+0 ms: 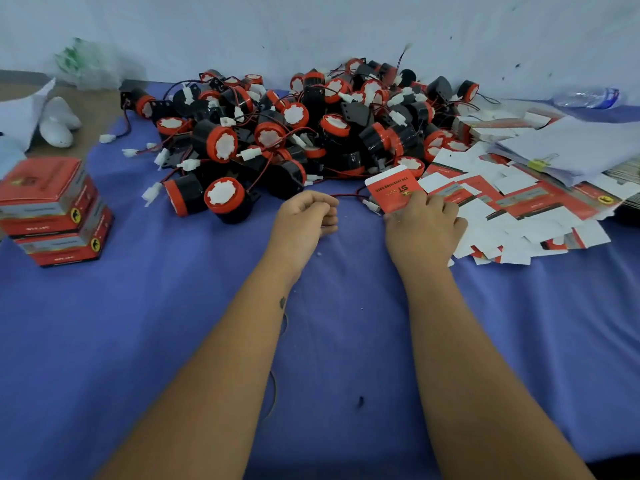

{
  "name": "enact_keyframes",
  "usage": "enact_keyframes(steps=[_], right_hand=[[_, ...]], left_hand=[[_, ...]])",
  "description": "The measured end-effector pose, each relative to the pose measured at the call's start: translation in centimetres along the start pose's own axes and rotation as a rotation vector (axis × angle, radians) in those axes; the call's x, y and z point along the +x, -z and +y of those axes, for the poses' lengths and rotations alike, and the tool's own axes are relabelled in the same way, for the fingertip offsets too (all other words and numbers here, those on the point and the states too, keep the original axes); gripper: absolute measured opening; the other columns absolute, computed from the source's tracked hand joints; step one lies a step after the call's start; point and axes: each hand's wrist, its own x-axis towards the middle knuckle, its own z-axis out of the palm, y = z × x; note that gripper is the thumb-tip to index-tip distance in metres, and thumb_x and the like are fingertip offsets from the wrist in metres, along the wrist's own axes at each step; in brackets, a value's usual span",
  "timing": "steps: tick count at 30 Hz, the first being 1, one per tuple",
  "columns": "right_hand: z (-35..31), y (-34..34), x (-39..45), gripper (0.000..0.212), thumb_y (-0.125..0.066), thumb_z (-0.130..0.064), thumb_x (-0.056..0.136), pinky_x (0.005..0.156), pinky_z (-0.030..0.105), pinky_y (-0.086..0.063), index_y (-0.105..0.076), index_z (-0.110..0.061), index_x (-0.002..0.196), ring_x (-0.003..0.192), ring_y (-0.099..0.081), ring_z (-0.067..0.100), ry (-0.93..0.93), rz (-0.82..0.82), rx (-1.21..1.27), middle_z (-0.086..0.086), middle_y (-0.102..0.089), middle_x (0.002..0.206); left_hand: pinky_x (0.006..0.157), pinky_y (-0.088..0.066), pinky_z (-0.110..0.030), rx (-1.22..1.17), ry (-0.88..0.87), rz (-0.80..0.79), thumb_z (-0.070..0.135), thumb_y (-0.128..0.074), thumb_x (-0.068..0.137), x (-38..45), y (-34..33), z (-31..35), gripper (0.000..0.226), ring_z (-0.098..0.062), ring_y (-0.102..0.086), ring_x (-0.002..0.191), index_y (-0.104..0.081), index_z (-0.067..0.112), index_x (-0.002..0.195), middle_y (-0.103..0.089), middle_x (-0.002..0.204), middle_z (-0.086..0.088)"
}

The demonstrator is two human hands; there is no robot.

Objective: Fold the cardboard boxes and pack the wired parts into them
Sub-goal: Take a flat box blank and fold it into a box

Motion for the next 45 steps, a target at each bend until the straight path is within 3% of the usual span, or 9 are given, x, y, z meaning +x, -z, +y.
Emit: enact_keyframes(steps=[9, 14, 17, 22, 25, 31, 36, 41, 45], right_hand=[[-0.7, 0.9, -0.1, 0.039, -0.032, -0.006, 0.1, 0.088, 0.039, -0.033, -0.043, -0.009, 0.137, 0.115, -0.049, 0.035, 0.038, 0.239, 0.102, 0.012, -0.059, 0.124], [-2.4, 3.0, -1.4, 0.034, -0.036, -0.015, 0.102, 0.067, 0.014, -0.04, -0.059, 0.001, 0.12, 0.076, -0.056, 0.007, 0.114, 0.655, 0.815, -0.001, -0.067, 0.093], [-3.3, 3.2, -1.9, 0.029, -0.034, -0.014, 0.104, 0.062, 0.006, -0.038, -0.057, 0.002, 0.113, 0.069, -0.051, -0.01, 0.06, 0.493, 1.179, -0.02, -0.052, 0.078], [-2.8, 2.8, -0.6, 0.026, -0.045, -0.015, 0.103, 0.063, 0.015, -0.052, -0.051, -0.021, 0.128, 0.07, -0.063, -0.005, -0.342, 0.01, 1.565, -0.013, -0.064, 0.083], [-2.6, 2.3, -0.7, 0.054, -0.055, -0.01, 0.097, 0.061, 0.014, -0.052, -0.037, -0.029, 0.145, 0.073, -0.063, -0.002, -0.245, -0.115, 1.403, -0.004, -0.062, 0.106], [-3.6, 1.2, -2.1, 0.062, -0.072, -0.037, 0.084, 0.109, 0.029, -0.029, -0.047, -0.03, 0.141, 0.139, -0.026, 0.018, 0.285, -0.169, 0.921, 0.002, -0.025, 0.153], [-4.5, 1.1, -3.3, 0.049, -0.066, -0.043, 0.089, 0.094, 0.033, -0.045, -0.054, -0.028, 0.135, 0.115, -0.051, 0.014, 0.453, -0.179, 0.806, -0.004, -0.058, 0.125], [-4.4, 1.5, -3.4, 0.037, -0.054, -0.04, 0.097, 0.084, 0.039, -0.052, -0.056, -0.026, 0.131, 0.101, -0.06, 0.014, 0.411, -0.171, 0.827, -0.006, -0.064, 0.117], [-4.5, 1.7, -3.7, 0.057, -0.067, -0.051, 0.084, 0.087, 0.029, -0.046, -0.051, -0.026, 0.134, 0.111, -0.053, 0.011, 0.443, -0.177, 0.835, -0.007, -0.057, 0.126]], left_hand=[[0.078, -0.058, -0.022, -0.003, 0.007, -0.026, 0.01, -0.05, 0.101, -0.3, 0.0, 0.1, 0.022, -0.016, -0.069, 0.088, -0.069, 0.015, 0.093, -0.069, 0.093, -0.003], [0.081, -0.057, -0.022, -0.06, -0.011, -0.04, 0.018, -0.053, 0.101, -0.3, 0.1, 0.1, 0.013, -0.013, -0.068, 0.101, -0.064, 0.024, 0.106, -0.067, 0.109, 0.003], [0.086, -0.056, -0.025, -0.101, -0.051, -0.018, 0.025, -0.059, 0.098, -0.2, 0.3, 0.1, 0.017, -0.003, -0.065, 0.102, -0.058, 0.033, 0.113, -0.064, 0.109, 0.013], [0.064, -0.055, -0.02, -0.126, -0.098, 0.111, 0.008, -0.064, 0.094, 0.5, 1.2, 0.0, 0.03, -0.002, -0.071, 0.079, -0.053, 0.029, 0.112, -0.071, 0.095, 0.011], [0.064, -0.055, -0.02, -0.21, -0.076, 0.156, 0.004, -0.063, 0.094, 0.8, 1.7, 0.1, 0.028, -0.009, -0.071, 0.081, -0.059, 0.022, 0.115, -0.072, 0.092, 0.007], [0.07, -0.054, -0.022, -0.395, -0.124, 0.204, 0.004, -0.059, 0.096, 0.9, 2.4, 0.6, 0.031, -0.012, -0.069, 0.083, -0.063, 0.02, 0.122, -0.072, 0.095, 0.0], [0.071, -0.055, -0.024, -0.471, -0.154, 0.1, 0.011, -0.053, 0.1, 0.4, 2.5, 1.0, 0.029, -0.01, -0.068, 0.085, -0.066, 0.03, 0.117, -0.075, 0.102, 0.005], [0.07, -0.056, -0.026, -0.416, -0.175, 0.009, 0.018, -0.048, 0.103, -0.2, 2.4, 1.4, 0.029, -0.013, -0.07, 0.099, -0.066, 0.036, 0.117, -0.073, 0.116, 0.001], [0.079, -0.059, -0.034, -0.423, -0.18, -0.013, 0.02, -0.05, 0.102, -0.4, 2.2, 1.4, 0.03, -0.014, -0.068, 0.107, -0.069, 0.039, 0.115, -0.071, 0.12, 0.004]])
